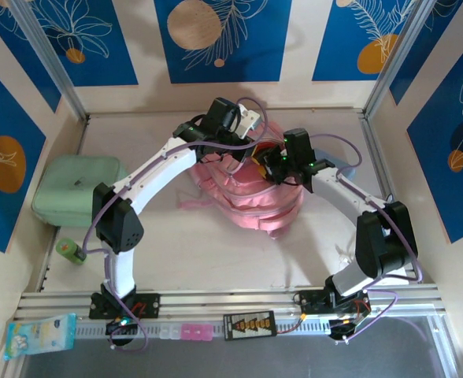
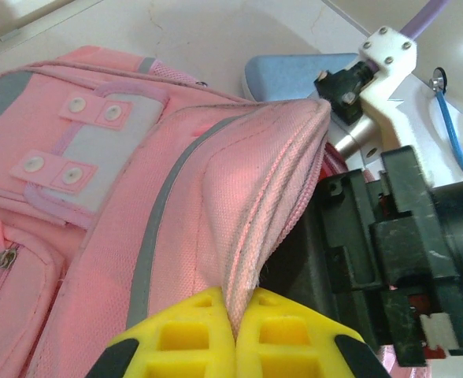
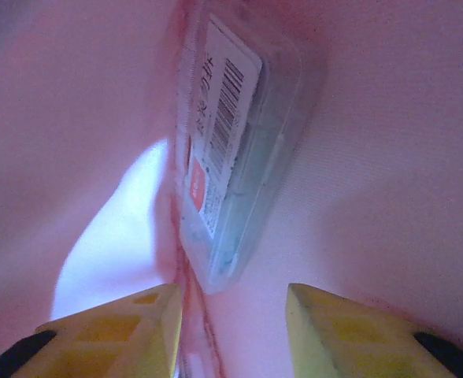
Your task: Pack books, pencil case, and school supplies into a backpack
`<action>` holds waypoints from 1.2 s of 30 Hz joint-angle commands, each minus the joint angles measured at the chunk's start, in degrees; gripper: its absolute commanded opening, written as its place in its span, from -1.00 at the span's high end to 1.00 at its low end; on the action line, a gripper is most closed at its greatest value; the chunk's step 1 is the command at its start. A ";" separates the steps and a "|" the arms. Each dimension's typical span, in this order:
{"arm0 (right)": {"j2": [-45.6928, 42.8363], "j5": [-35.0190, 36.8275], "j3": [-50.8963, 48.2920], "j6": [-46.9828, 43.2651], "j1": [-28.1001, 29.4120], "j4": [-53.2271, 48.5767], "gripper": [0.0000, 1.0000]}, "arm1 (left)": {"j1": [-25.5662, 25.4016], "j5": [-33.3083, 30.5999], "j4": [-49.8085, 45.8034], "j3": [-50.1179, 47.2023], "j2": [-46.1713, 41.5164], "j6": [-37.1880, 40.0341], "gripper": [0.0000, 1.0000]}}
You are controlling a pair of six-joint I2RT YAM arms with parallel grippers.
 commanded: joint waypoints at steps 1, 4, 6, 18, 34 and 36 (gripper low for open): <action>2.36 0.64 1.26 -0.81 0.74 -0.65 0.29 | -0.24 2.44 5.72 3.69 -1.60 0.32 1.00; 3.41 2.07 2.21 -1.71 1.38 -0.07 0.38 | -0.23 2.95 5.79 3.76 -1.54 0.30 1.00; 4.28 2.69 2.58 -2.42 1.62 1.21 0.46 | -0.19 3.14 5.74 3.77 -1.44 0.20 1.00; 8.09 0.92 4.62 -4.20 2.01 9.81 0.56 | 0.13 0.94 4.43 3.62 -1.43 -0.01 1.00; -11.22 12.56 1.32 -37.60 -14.31 -22.54 -0.70 | 3.25 -0.19 5.41 -4.19 -4.31 -1.26 1.00; -7.65 12.49 3.87 -40.38 -18.48 -23.44 -0.83 | 3.52 -0.03 6.27 -5.90 -5.32 -1.79 1.00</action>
